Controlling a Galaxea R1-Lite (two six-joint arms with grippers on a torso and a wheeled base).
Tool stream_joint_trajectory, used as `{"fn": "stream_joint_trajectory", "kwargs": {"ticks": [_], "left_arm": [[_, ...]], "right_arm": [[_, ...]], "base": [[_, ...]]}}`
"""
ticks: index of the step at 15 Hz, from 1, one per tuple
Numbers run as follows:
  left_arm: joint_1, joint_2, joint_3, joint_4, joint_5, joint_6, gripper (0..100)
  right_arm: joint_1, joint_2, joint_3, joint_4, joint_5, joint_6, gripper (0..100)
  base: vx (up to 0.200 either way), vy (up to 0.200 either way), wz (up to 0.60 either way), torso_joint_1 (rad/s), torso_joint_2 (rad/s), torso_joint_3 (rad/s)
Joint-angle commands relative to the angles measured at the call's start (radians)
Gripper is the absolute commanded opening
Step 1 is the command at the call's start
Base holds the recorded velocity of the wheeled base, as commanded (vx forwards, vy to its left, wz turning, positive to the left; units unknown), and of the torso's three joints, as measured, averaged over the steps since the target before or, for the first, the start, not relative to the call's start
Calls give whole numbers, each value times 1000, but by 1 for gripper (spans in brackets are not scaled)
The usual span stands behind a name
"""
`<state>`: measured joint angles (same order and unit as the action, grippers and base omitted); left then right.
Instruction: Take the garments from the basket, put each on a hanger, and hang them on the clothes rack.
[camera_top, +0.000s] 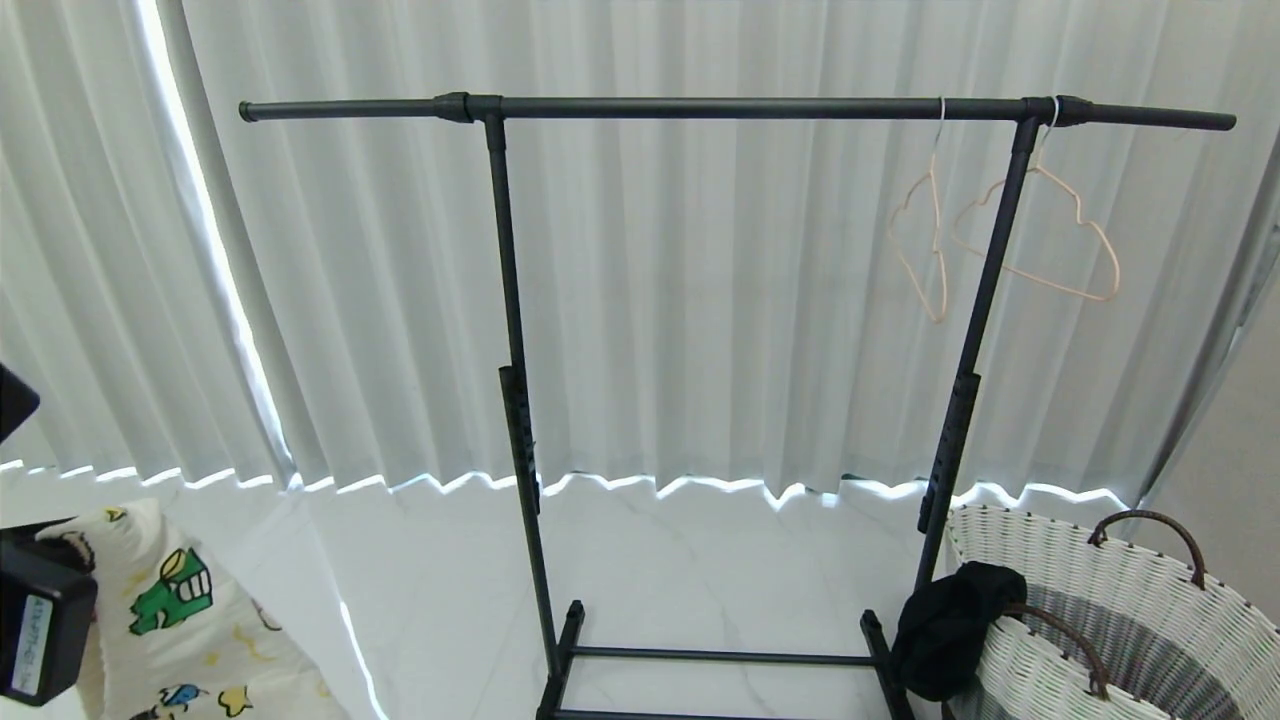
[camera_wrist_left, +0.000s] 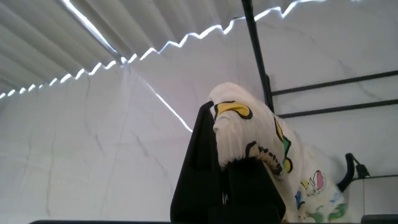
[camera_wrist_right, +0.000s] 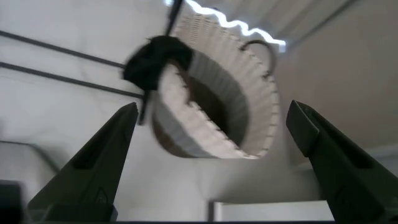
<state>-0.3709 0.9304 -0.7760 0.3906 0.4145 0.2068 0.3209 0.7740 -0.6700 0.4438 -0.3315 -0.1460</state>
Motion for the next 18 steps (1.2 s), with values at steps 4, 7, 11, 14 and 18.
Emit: {"fn": "stream_joint_trajectory", "kwargs": {"ticks": [4,7,11,14,18], "left_arm": [[6,-90,99,-76,1,9,0],[6,-96,109,-76,1,8,0],[6,-99,106,-76,3,9,0],[7,-104,103,-76,3,8,0],[7,-114,106,-78,3,6,0]], "right_arm": [[-69,-45,26,-2,63,55,100],[-72,-52,41,-4,52,48,100],[-72,-50,36,-31,63,52,100],[-72,-48,36,-34,65,52,100],[-72,-33,36,-71,66,57,100]], "base": [[0,0,0,0,0,0],[0,0,0,0,0,0],[0,0,0,0,0,0],[0,0,0,58,-169,-115],[0,0,0,155,-416,-271]]}}
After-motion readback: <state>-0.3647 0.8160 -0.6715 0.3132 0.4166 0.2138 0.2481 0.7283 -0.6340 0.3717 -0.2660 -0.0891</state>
